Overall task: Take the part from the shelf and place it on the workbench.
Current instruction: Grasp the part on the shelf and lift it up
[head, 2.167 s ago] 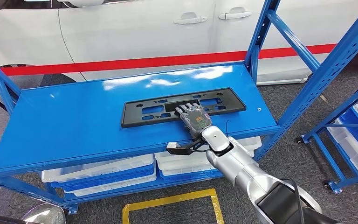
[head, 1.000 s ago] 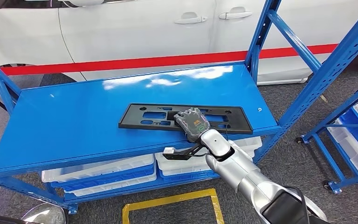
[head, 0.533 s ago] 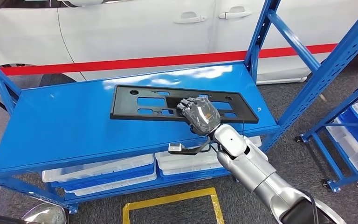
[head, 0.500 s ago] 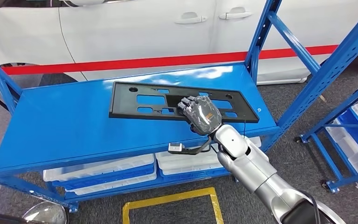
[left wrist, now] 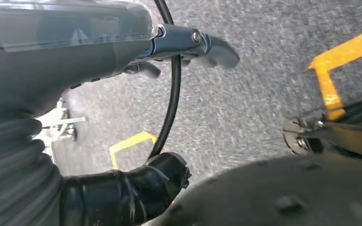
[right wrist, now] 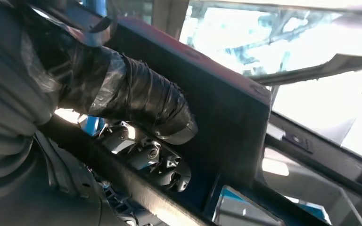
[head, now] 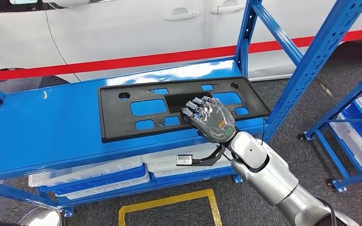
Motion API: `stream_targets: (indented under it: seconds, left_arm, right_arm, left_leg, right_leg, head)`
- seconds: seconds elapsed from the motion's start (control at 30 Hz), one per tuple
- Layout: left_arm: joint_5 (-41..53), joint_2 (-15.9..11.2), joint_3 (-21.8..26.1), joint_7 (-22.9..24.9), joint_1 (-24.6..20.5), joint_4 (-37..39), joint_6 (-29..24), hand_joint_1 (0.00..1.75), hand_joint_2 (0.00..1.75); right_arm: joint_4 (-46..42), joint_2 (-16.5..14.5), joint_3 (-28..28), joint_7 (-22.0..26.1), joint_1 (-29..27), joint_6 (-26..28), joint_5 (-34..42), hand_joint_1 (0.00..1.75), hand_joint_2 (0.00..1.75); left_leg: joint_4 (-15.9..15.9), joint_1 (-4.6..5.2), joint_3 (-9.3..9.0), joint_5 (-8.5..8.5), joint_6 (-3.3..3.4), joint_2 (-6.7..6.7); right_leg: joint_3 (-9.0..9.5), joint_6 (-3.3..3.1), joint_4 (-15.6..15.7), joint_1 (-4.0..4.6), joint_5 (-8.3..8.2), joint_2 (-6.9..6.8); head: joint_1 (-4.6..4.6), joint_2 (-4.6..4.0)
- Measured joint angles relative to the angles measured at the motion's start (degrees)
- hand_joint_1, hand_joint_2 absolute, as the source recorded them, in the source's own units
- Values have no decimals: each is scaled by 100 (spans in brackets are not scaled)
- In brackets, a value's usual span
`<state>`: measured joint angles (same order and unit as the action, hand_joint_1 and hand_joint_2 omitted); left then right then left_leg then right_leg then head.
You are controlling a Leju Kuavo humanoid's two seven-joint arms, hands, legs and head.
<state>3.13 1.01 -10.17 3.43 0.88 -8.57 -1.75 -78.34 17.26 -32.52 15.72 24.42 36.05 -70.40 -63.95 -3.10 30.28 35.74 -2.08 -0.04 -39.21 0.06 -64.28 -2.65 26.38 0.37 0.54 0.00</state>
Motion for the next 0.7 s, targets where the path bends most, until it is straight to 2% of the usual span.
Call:
stream_targets:
  seconds: [0.07,0.1,0.13,0.17,0.2,0.27,0.3,0.33,0.4,0.43,0.47,0.5,0.53,0.57,0.6,0.63,0.67,0.7]
  left_arm:
    - [1,0,-11,2,-2,0,0,0,175]
    - [1,0,-15,2,-2,0,0,0,175]
    - [1,1,-21,2,-2,-1,0,0,175]
    - [0,2,-29,2,-2,-1,0,0,175]
    - [1,3,-37,2,-2,-1,0,0,175]
    - [2,-32,-48,2,-2,0,0,0,175]
    - [4,-49,-50,1,-4,1,-1,0,175]
    - [5,-66,-52,0,-7,1,-2,0,175]
    - [7,-66,-59,-2,-16,1,-2,0,175]
    - [7,-67,-63,-2,-23,1,0,0,175]
    - [7,-68,-66,-2,-28,1,1,0,175]
    - [7,-66,-68,-2,-33,1,3,0,175]
    - [7,-62,-71,-1,-36,1,5,0,175]
    - [7,-56,-73,-1,-33,1,7,0,175]
    - [7,-48,-76,0,-27,1,8,0,175]
    - [7,-39,-80,0,-21,1,12,0,175]
    - [7,-30,-84,0,-18,1,16,0,175]
    - [6,-22,-88,0,-17,1,20,0,175]
  right_arm:
    - [-86,23,-1,7,-18,-1,7,175,175]
    - [-117,37,-4,10,-29,-1,15,175,175]
    - [-150,50,-7,14,-38,-2,26,175,175]
    - [-185,67,-10,19,-45,-4,37,175,175]
    - [-222,84,-13,22,-48,-6,47,175,175]
    - [-282,109,-16,25,-45,-13,66,175,175]
    - [-299,122,-19,26,-50,-20,79,175,175]
    - [-310,132,-24,30,-53,-30,96,175,175]
    - [-333,161,-35,38,-62,-45,134,175,175]
    - [-349,173,-42,42,-61,-50,150,175,175]
    - [-364,191,-46,45,-58,-52,159,175,175]
    - [-376,212,-49,48,-54,-55,164,175,175]
    - [-382,230,-52,50,-51,-58,167,175,175]
    - [-386,249,-52,51,-50,-62,170,175,175]
    - [-387,264,-53,54,-53,-67,177,175,175]
    - [-388,276,-55,58,-57,-72,188,175,175]
    - [-390,287,-57,67,-58,-75,207,175,175]
    - [-398,297,-61,81,-56,-79,235,175,175]
  left_leg:
    - [-683,51,263,421,58,2]
    - [-963,95,367,535,105,2]
    - [-1083,149,396,539,180,0]
    - [-997,215,331,437,287,-1]
    - [-705,306,164,260,443,-4]
    - [80,523,-268,-46,843,3]
    - [370,608,-411,-158,981,19]
    - [541,664,-475,-229,1062,34]
    - [725,685,-468,-423,1064,58]
    - [847,672,-472,-542,1049,63]
    - [962,644,-458,-672,1029,70]
    - [1059,608,-426,-800,991,76]
    - [1093,573,-365,-891,927,80]
    - [1085,541,-273,-955,874,83]
    - [1048,509,-172,-1003,808,84]
    - [989,471,-60,-1041,752,87]
    - [911,429,62,-1071,706,90]
    - [810,382,191,-1090,662,92]
  right_leg:
    - [-18,-60,49,67,-65,-9]
    - [-32,-85,70,113,-98,-15]
    - [-53,-113,86,172,-133,-19]
    - [-76,-142,100,236,-169,-21]
    - [-96,-176,119,308,-210,-17]
    - [-110,-231,184,399,-312,-17]
    - [-102,-237,232,406,-372,-21]
    - [-92,-223,285,383,-437,-28]
    - [-74,-173,416,342,-583,-36]
    - [-81,-143,463,338,-594,-32]
    - [-100,-113,441,338,-491,-25]
    - [-138,-74,312,335,-279,-19]
    - [-199,-24,51,311,19,-15]
    - [-267,31,-296,276,295,-16]
    - [-321,89,-644,236,456,-18]
    - [-334,149,-909,193,483,-21]
    - [-272,214,-1014,147,386,-26]
    - [-109,284,-919,98,230,-34]
  head:
    - [0,0]
    - [0,0]
    - [1,0]
    - [0,0]
    - [0,0]
    - [16,0]
    - [27,0]
    - [38,0]
    - [39,0]
    - [34,0]
    - [30,0]
    - [25,0]
    - [22,0]
    - [22,0]
    - [21,0]
    - [21,0]
    - [21,0]
    - [21,0]
